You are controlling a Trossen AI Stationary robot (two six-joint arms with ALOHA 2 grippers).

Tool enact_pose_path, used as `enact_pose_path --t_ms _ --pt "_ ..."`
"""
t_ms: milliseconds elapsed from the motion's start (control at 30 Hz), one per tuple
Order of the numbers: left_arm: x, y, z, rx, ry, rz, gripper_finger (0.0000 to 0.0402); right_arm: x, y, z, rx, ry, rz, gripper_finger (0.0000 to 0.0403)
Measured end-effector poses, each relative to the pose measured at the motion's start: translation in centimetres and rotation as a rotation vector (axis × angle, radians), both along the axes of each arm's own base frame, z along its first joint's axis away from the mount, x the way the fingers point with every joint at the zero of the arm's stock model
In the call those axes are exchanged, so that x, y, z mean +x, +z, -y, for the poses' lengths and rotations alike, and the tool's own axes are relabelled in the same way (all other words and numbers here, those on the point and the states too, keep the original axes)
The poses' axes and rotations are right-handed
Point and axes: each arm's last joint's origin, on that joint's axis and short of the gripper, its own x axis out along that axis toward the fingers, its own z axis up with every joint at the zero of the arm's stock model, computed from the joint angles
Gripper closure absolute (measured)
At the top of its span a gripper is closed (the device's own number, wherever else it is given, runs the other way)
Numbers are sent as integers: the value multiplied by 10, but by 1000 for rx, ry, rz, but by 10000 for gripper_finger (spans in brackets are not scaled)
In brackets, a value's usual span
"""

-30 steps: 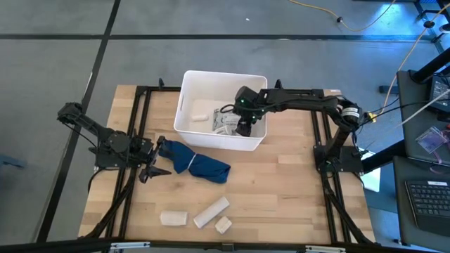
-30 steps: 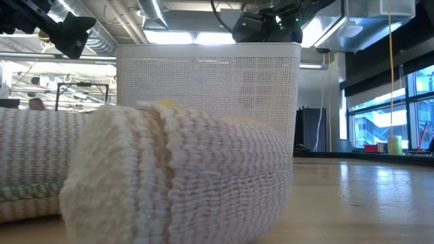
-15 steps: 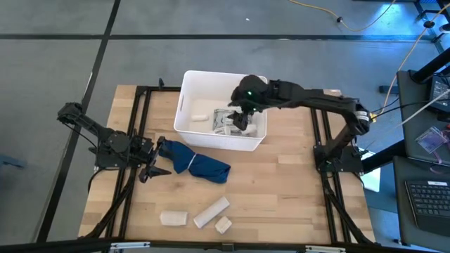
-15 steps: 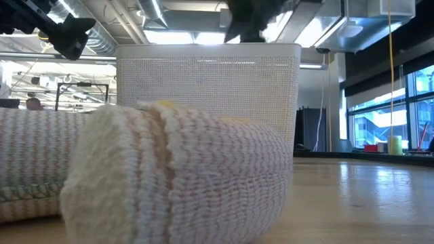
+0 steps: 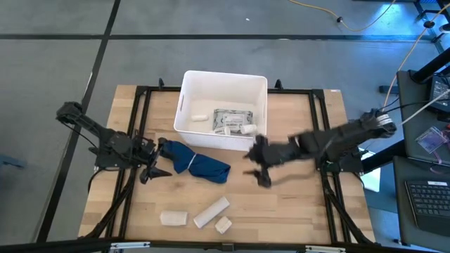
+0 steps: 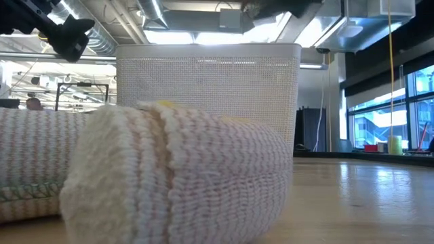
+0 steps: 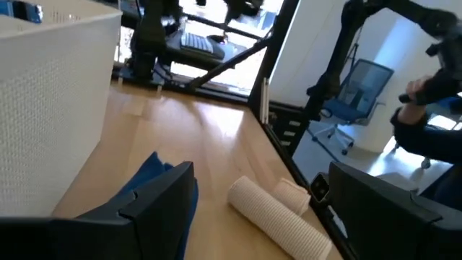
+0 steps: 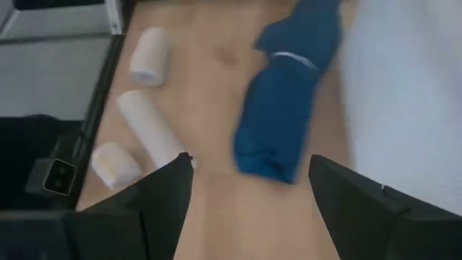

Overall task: Pick & place medical supplies in basket/bin
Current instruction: Put the left light brown bandage into the white bin

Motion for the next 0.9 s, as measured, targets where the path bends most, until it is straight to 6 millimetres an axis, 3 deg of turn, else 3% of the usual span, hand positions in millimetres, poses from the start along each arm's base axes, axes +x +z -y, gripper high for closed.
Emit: enact_pose_path --t_ms 133,300,533,667,900 --pt "7 -2 4 1 1 -16 91 -20 -40 -32 -26 -29 94 126" --pt "21 11 13 16 -11 -89 91 -35 -65 -46 -91 -121 161 126" --pt "49 32 47 211 -74 -407 91 -35 -65 -46 -107 -156 182 126" --pt "65 25 76 252 -154 -611 91 -34 -66 -45 -107 -161 179 126" --pt "84 8 134 260 -253 -801 91 -34 -65 -42 -162 -224 203 126"
